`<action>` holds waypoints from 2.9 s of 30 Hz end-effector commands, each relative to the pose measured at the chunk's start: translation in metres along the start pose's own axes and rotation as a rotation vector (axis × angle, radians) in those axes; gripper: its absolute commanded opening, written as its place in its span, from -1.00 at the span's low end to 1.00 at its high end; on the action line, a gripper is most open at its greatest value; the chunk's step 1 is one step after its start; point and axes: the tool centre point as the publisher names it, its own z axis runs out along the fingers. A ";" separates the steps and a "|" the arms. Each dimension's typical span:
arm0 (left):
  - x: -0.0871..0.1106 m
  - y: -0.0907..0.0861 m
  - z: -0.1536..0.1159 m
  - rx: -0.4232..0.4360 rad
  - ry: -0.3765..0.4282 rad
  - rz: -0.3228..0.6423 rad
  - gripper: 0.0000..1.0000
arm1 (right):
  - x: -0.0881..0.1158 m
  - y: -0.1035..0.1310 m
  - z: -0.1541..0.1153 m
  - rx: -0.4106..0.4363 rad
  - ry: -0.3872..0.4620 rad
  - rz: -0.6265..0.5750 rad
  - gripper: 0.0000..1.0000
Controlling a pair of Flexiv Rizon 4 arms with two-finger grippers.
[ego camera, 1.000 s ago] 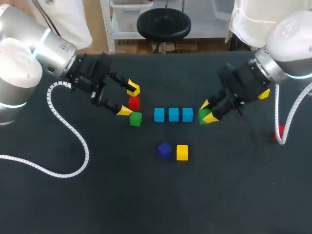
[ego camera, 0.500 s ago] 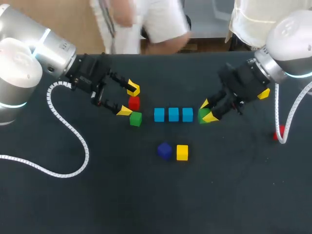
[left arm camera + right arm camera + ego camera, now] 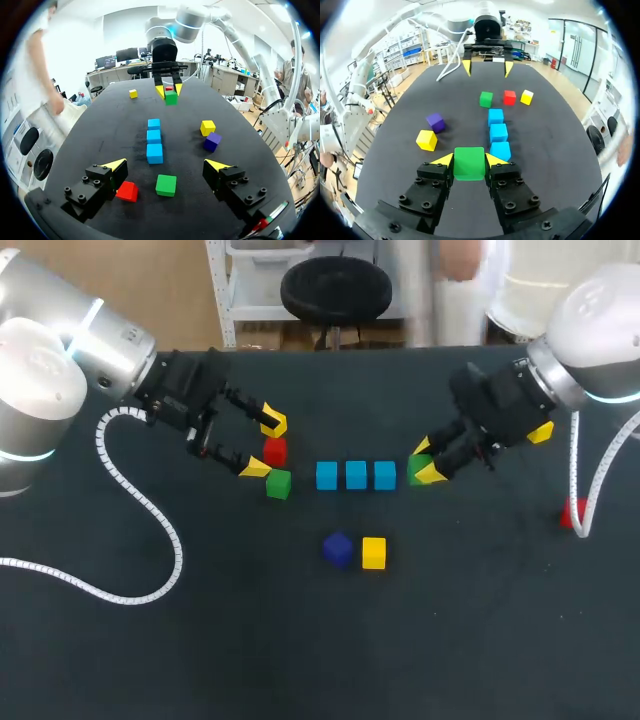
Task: Place the blue cubes, place green cubes on the blue cubes, place the yellow cubes on the green cubes, then place the red cubes on the yellow cubes, and place purple cube on the red cubes.
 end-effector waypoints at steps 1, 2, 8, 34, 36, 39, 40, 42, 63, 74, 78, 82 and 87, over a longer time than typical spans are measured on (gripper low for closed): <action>0.000 0.002 0.000 0.004 0.000 0.001 1.00 | -0.007 0.009 -0.001 0.037 0.013 0.001 -1.00; 0.000 0.002 0.000 0.004 0.000 0.001 1.00 | -0.010 0.009 -0.001 0.044 0.021 -0.003 -1.00; 0.000 0.002 0.000 0.004 0.000 0.001 1.00 | -0.030 0.008 0.006 0.046 0.041 -0.035 -1.00; 0.000 0.002 0.000 0.004 0.000 0.001 1.00 | -0.038 -0.008 0.039 0.081 0.002 -0.143 -1.00; 0.000 0.002 0.000 0.004 0.000 0.001 1.00 | -0.038 -0.009 0.040 0.090 0.011 -0.141 -1.00; 0.000 0.002 0.000 0.004 0.000 0.001 1.00 | -0.037 -0.011 0.043 0.092 0.017 -0.133 -1.00; 0.000 0.002 0.000 0.004 0.000 0.001 1.00 | -0.037 -0.012 0.044 0.092 0.018 -0.131 -1.00; 0.000 0.002 0.000 0.004 0.000 0.001 1.00 | -0.036 -0.014 0.046 0.094 0.021 -0.128 -1.00; 0.000 0.002 0.000 0.004 0.000 0.001 1.00 | -0.024 -0.020 0.054 0.107 0.007 -0.127 -1.00; 0.000 0.002 0.000 0.004 0.000 0.001 1.00 | -0.025 -0.024 0.056 0.107 0.007 -0.125 -1.00; 0.000 0.002 0.000 0.004 0.000 0.001 1.00 | -0.027 -0.028 0.057 0.105 0.009 -0.127 -1.00; 0.000 0.002 0.000 0.004 0.000 0.001 1.00 | -0.029 -0.031 0.056 0.102 0.012 -0.130 -1.00; 0.000 0.002 0.000 0.004 0.000 0.001 1.00 | -0.028 -0.034 0.055 0.105 0.010 -0.119 -1.00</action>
